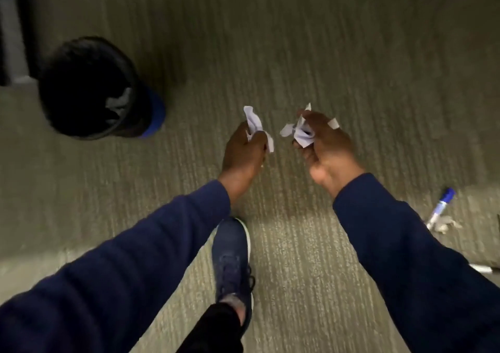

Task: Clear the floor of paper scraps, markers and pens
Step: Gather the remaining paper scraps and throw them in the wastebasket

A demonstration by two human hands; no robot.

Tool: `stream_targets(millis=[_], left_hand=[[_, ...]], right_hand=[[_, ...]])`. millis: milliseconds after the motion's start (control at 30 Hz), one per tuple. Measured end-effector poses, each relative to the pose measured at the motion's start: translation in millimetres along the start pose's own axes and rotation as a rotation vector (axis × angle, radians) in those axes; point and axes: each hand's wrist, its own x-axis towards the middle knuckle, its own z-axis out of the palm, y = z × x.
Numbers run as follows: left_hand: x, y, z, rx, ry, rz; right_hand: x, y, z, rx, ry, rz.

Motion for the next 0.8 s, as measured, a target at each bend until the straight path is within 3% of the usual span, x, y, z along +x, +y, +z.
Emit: stream_targets(millis=[167, 367, 533, 700, 800], left_hand=[[-0.5, 14.2, -108.9, -0.204, 0.208, -0.071], [9.4, 17.5, -210.0, -0.340, 0.323, -0.114], [51.2, 7.0, -263.6, -0.482, 0.454, -0.336], [91.2, 11.3, -290.3, -0.641, 0.521, -0.381], [104.4, 12.3, -303.6, -0.675, 0.469, -0.405]], right_hand=[[-10.1, 2.7, 115.9, -0.132, -0.110, 0.094], [-23.4, 14.3, 245.2, -0.355, -0.222, 0.156], [-22.9, 42.4, 325.3, -0.553, -0.359, 0.236], [-15.8, 54.6, 368.9, -0.477, -0.525, 0.350], [-17.7, 51.8, 377.5, -0.403, -0.583, 0.393]])
